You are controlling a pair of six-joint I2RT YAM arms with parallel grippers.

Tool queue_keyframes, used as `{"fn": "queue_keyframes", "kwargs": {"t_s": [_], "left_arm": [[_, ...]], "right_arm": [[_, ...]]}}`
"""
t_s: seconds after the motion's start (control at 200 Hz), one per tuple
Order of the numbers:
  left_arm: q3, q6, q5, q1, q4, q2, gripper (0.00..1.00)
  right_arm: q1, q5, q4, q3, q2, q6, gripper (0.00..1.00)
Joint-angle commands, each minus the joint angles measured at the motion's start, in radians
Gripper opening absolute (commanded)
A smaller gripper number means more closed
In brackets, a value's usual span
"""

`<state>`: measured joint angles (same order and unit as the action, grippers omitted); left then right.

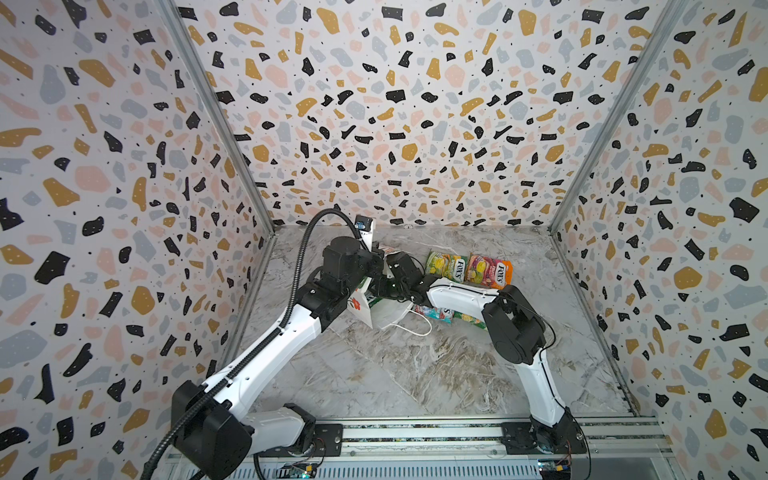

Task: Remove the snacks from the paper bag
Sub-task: 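Grasp the teal Mint Blossom packet inside the bag with the right gripper, then pull the teal Mint Blossom packet out of the bag with the right gripper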

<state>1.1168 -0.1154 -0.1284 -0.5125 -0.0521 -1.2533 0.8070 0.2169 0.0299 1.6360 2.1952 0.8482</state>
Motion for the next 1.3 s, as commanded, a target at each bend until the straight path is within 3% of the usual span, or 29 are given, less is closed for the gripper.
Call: {"fn": "queue_keyframes", "kwargs": {"t_s": [0.0, 0.135, 0.466, 0.691, 1.297], "left_arm": [[-0.006, 0.010, 0.001, -0.001, 0.021, 0.022, 0.00], [-0.006, 0.011, -0.002, 0.000, 0.021, 0.024, 0.00], [-0.003, -0.004, -0.039, -0.001, 0.021, 0.014, 0.00], [-0.003, -0.021, -0.079, -0.001, 0.023, 0.005, 0.00], [-0.005, -0.038, -0.102, -0.001, 0.027, -0.006, 0.00]], "right_arm": [[-0.008, 0.003, 0.070, -0.018, -0.003, 0.040, 0.20], [-0.008, 0.005, 0.093, -0.032, -0.014, 0.039, 0.00], [-0.008, 0.066, 0.149, -0.130, -0.098, -0.038, 0.00], [-0.008, 0.119, 0.157, -0.212, -0.197, -0.169, 0.00], [-0.006, 0.072, 0.004, -0.292, -0.473, -0.408, 0.00]]}}
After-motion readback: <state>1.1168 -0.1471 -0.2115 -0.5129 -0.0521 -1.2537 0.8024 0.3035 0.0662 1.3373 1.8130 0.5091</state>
